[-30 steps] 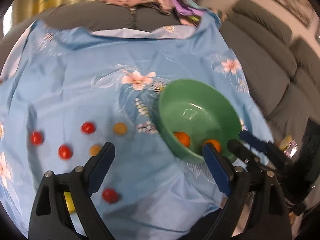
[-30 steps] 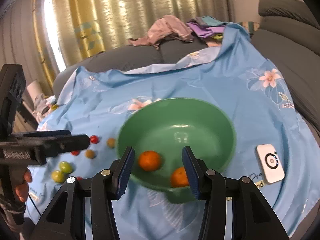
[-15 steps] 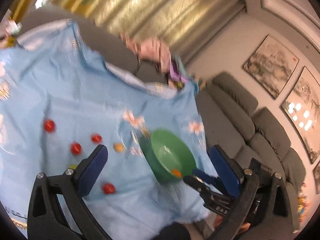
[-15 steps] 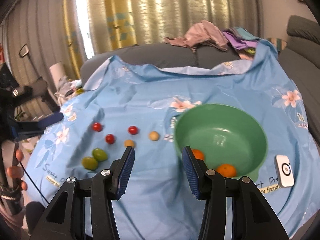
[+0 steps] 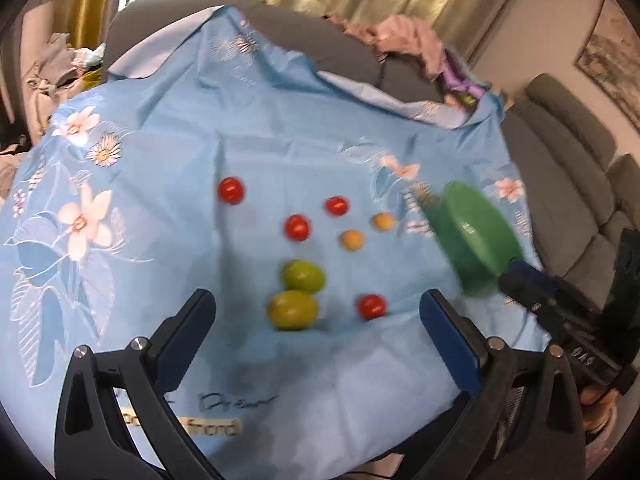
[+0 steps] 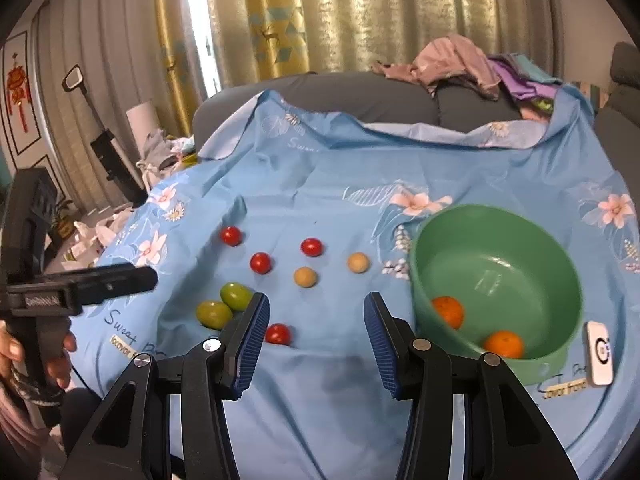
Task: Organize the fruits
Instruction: 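Grasp the yellow-green plum with the left gripper while the right gripper approaches the green plum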
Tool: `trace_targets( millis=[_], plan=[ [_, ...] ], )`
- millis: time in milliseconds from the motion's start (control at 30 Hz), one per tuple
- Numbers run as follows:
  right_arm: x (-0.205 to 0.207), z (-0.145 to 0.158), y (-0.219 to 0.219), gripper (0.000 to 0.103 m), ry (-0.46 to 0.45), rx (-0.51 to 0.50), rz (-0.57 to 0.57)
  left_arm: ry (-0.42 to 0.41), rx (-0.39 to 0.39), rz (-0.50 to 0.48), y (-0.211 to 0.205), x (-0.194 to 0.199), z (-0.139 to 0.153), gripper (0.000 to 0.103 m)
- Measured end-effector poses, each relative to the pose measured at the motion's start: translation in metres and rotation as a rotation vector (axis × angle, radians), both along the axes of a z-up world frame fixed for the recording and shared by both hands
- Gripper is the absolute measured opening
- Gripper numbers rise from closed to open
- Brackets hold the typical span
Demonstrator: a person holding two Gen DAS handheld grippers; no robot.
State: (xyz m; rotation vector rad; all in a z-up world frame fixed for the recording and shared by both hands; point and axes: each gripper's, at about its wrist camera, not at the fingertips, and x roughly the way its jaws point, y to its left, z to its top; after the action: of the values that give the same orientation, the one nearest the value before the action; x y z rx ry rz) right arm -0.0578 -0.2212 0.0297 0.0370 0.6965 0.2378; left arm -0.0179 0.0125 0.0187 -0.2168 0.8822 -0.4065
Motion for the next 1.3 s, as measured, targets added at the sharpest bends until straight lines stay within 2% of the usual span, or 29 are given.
trace_targets(
  millis=[167, 333, 500, 667, 767, 833, 933, 1033, 1300],
  plan=[
    [0.009, -0.009, 0.008, 0.05, 0.038, 0.021, 0.044, -0.049, 0.164, -0.043, -0.005, -0.004, -0.012, 0.102],
    [0.017, -0.015, 0.018, 0.05, 0.06, 0.035, 0.084, -0.013, 0.225, -0.056, -0.003, 0.004, -0.036, 0.1],
    [0.027, -0.023, 0.025, 0.05, 0.091, 0.052, 0.118, 0.03, 0.252, -0.066, -0.011, 0.015, -0.048, 0.095],
    [0.041, -0.035, 0.031, 0.05, 0.142, 0.092, 0.141, 0.082, 0.284, -0.083, -0.018, 0.024, -0.065, 0.084],
    [0.047, -0.04, 0.034, 0.05, 0.157, 0.098, 0.147, 0.062, 0.318, -0.081, -0.022, 0.026, -0.066, 0.084],
    [0.049, -0.042, 0.034, 0.05, 0.165, 0.101, 0.15, 0.063, 0.321, -0.077, -0.024, 0.029, -0.065, 0.083],
    [0.052, -0.044, 0.033, 0.05, 0.17, 0.106, 0.149, 0.073, 0.324, -0.089, -0.029, 0.033, -0.067, 0.069],
    [0.053, -0.046, 0.031, 0.05, 0.175, 0.11, 0.149, 0.085, 0.334, -0.103, -0.035, 0.032, -0.073, 0.068],
    [0.058, -0.053, 0.028, 0.05, 0.193, 0.126, 0.151, 0.143, 0.334, -0.07, -0.035, 0.043, -0.087, 0.059]
  ],
)
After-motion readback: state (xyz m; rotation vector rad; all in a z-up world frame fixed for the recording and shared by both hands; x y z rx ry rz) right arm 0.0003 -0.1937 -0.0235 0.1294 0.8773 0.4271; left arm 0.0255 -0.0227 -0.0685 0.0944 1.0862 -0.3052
